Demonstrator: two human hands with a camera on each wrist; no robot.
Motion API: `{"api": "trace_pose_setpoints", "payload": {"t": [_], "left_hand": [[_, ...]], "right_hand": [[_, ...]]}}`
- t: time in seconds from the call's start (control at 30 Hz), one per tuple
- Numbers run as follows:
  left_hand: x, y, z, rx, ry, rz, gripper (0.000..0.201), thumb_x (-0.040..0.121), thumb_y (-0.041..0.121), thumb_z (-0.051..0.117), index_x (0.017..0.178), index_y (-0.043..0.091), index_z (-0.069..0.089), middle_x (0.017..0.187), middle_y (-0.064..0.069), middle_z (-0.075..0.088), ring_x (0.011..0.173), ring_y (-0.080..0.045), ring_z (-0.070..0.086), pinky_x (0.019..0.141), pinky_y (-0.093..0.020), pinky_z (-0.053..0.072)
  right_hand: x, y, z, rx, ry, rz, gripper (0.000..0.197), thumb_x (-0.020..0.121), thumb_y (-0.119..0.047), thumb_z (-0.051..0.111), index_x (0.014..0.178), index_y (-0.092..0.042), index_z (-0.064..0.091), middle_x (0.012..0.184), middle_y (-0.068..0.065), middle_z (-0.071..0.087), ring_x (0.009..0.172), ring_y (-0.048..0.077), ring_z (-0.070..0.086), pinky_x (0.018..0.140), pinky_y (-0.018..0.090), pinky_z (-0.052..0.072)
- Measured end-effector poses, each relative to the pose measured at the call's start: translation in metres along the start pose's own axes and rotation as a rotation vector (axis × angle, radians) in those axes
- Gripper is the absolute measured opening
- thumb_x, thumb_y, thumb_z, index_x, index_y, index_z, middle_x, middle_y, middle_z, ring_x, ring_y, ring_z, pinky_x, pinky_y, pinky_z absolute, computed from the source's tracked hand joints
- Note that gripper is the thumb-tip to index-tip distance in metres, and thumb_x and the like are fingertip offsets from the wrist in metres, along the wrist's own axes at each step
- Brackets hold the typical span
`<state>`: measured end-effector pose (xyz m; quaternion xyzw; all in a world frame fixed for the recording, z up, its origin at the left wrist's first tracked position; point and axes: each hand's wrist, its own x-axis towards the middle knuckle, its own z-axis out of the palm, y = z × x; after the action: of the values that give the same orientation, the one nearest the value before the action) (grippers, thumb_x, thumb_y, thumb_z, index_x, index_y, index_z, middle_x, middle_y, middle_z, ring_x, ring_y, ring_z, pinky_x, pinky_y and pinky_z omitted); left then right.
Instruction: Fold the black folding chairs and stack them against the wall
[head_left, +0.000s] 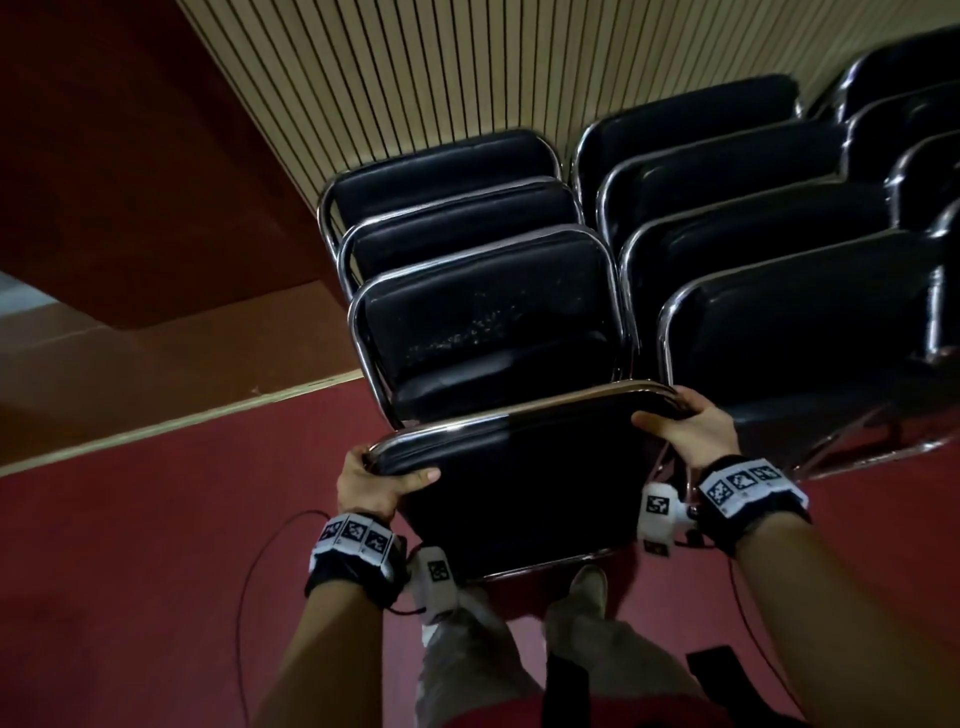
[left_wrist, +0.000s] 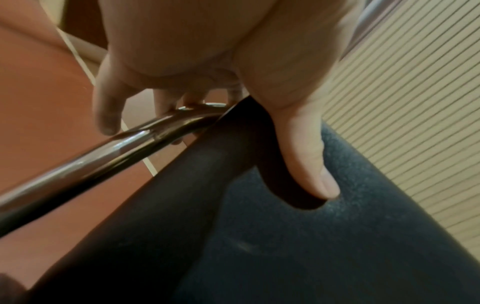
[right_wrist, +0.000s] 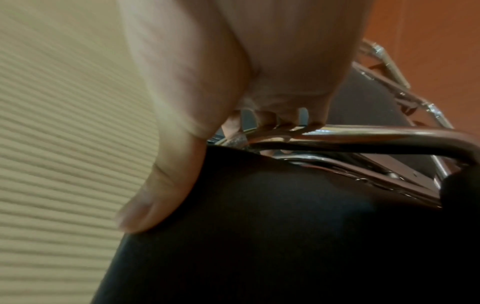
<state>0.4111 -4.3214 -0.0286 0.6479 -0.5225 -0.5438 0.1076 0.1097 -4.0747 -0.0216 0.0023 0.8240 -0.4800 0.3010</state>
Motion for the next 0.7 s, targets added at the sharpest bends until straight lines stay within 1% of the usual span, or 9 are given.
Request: {"api": "trace_pose_setpoints", "payload": {"t": [0.03,0.1,0.17,0.23,0.3,0.37,0.47,0.53,0.7], "left_hand": [[0.005,0.004,0.002,0.01,-0.015,0.0,0.109,0.009,0.048,0.098,0.108,0.025,0.058,0.105,0.003,0.071,0.097,-0.02,0.068,0.094,-0.041,0.056],[0.019,0.016,0.006,0.039,-0.044,-0.007,0.102,0.013,0.046,0.099,0.104,0.029,0.056,0.105,0.003,0.07,0.098,-0.02,0.068,0.094,-0.041,0.056],[0.023,0.022,0.01,0.052,-0.059,0.0,0.102,0.011,0.049,0.098,0.102,0.032,0.055,0.106,0.004,0.069,0.098,-0.02,0.068,0.092,-0.04,0.057],[0.036,0.024,0.013,0.066,-0.069,-0.008,0.112,0.002,0.058,0.094,0.104,0.032,0.055,0.106,0.004,0.07,0.097,-0.019,0.069,0.091,-0.04,0.058],[0.043,0.028,0.015,0.08,-0.08,-0.018,0.114,0.001,0.06,0.094,0.104,0.032,0.055,0.106,0.004,0.071,0.097,-0.019,0.069,0.091,-0.04,0.058],[0.049,0.034,0.016,0.087,-0.091,-0.025,0.108,0.007,0.054,0.096,0.104,0.031,0.054,0.107,0.003,0.07,0.098,-0.02,0.068,0.093,-0.041,0.057],[0.056,0.042,0.02,0.091,-0.098,-0.03,0.108,0.017,0.046,0.099,0.113,0.026,0.054,0.11,0.002,0.068,0.101,-0.02,0.067,0.094,-0.041,0.056],[0.062,0.045,0.023,0.095,-0.095,-0.024,0.104,0.024,0.04,0.101,0.116,0.025,0.054,0.112,0.002,0.067,0.102,-0.02,0.066,0.095,-0.039,0.056],[0.08,0.053,0.021,0.09,-0.089,-0.035,0.117,0.013,0.052,0.097,0.117,0.024,0.054,0.112,0.002,0.068,0.1,-0.02,0.067,0.093,-0.04,0.057]], "right_hand": [[0.003,-0.001,0.001,0.006,0.011,0.012,0.042,0.058,-0.023,0.094,0.093,-0.026,0.071,0.093,-0.004,0.073,0.093,0.016,0.069,0.089,0.029,0.053],[0.011,-0.005,0.003,0.017,0.023,0.04,0.053,0.058,-0.028,0.093,0.106,-0.024,0.071,0.1,-0.003,0.074,0.093,0.013,0.069,0.091,0.028,0.053],[0.011,-0.01,0.001,0.03,0.029,0.063,0.062,0.062,-0.026,0.092,0.119,-0.021,0.067,0.105,-0.003,0.072,0.089,0.007,0.066,0.083,0.021,0.049],[0.018,-0.013,0.006,0.048,0.046,0.085,0.067,0.064,-0.024,0.091,0.125,-0.018,0.064,0.109,-0.001,0.07,0.088,0.005,0.064,0.078,0.018,0.045],[0.02,-0.016,0.011,0.057,0.058,0.093,0.072,0.063,-0.025,0.092,0.128,-0.018,0.062,0.112,0.0,0.07,0.094,0.01,0.066,0.078,0.017,0.045],[0.024,-0.02,0.014,0.055,0.077,0.108,0.073,0.065,-0.024,0.091,0.13,-0.018,0.06,0.113,-0.001,0.068,0.097,0.012,0.064,0.076,0.014,0.044],[0.025,-0.029,0.016,0.053,0.089,0.118,0.072,0.07,-0.021,0.088,0.134,-0.016,0.056,0.112,-0.002,0.063,0.099,0.013,0.059,0.084,0.02,0.042],[0.027,-0.034,0.019,0.044,0.097,0.115,0.067,0.071,-0.02,0.087,0.132,-0.015,0.058,0.111,0.0,0.064,0.097,0.014,0.059,0.083,0.021,0.042],[0.04,-0.053,0.036,0.008,0.104,0.09,0.067,0.068,-0.025,0.09,0.128,-0.015,0.061,0.108,-0.002,0.067,0.099,0.016,0.064,0.083,0.02,0.047]]}}
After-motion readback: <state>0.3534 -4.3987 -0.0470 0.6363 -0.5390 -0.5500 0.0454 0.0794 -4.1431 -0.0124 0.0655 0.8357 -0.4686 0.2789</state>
